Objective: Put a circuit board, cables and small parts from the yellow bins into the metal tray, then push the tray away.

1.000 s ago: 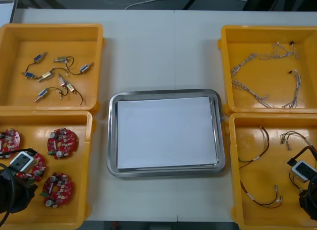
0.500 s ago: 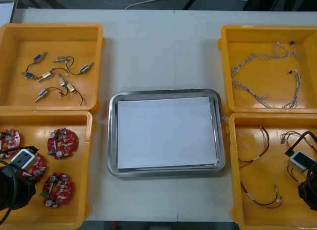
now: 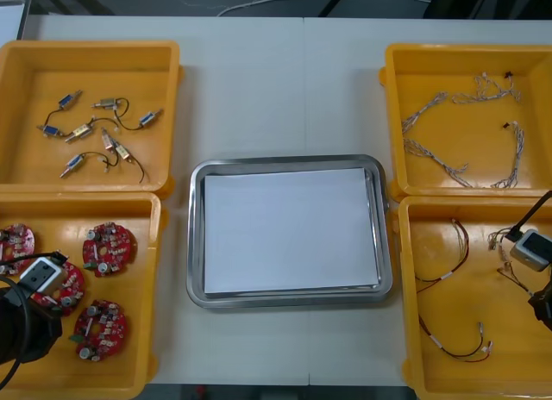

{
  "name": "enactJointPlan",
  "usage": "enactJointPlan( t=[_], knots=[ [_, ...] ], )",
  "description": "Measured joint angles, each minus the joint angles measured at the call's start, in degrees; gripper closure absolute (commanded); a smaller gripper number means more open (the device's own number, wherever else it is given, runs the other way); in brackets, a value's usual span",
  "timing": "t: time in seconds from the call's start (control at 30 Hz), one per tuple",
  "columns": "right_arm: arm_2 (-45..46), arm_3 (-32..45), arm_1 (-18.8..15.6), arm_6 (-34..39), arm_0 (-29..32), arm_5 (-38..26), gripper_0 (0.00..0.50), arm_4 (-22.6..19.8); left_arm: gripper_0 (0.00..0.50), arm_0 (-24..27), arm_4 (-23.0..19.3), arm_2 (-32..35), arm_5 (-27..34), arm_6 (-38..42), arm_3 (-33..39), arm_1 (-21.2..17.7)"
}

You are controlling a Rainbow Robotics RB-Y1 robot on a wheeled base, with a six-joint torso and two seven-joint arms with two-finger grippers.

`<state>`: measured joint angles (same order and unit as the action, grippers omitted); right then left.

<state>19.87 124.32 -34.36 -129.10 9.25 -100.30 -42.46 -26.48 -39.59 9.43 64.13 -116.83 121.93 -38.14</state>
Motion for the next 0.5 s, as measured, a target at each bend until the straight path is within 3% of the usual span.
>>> enactJointPlan(
  t=[0.2,0.4,0.5],
  knots=[
    [2.66,4.18,2.13,1.06,-3.52,-7.41,0.5,-0.23,0.5,1.53,-0.28,5.03,8.23,0.01,3.86,0.0],
    [2.85,9.17,2.62,13.4,-7.39,-9.32,0.5,-0.7,0.5,3.12,-1.25,8.25,13.67,0.25,7.04,0.01],
    [2.85,12.2,2.62,15.3,-8.85,-9.37,0.5,-1.09,0.5,4.08,-2.02,9.35,16.55,0.26,8.7,0.01]
  ],
)
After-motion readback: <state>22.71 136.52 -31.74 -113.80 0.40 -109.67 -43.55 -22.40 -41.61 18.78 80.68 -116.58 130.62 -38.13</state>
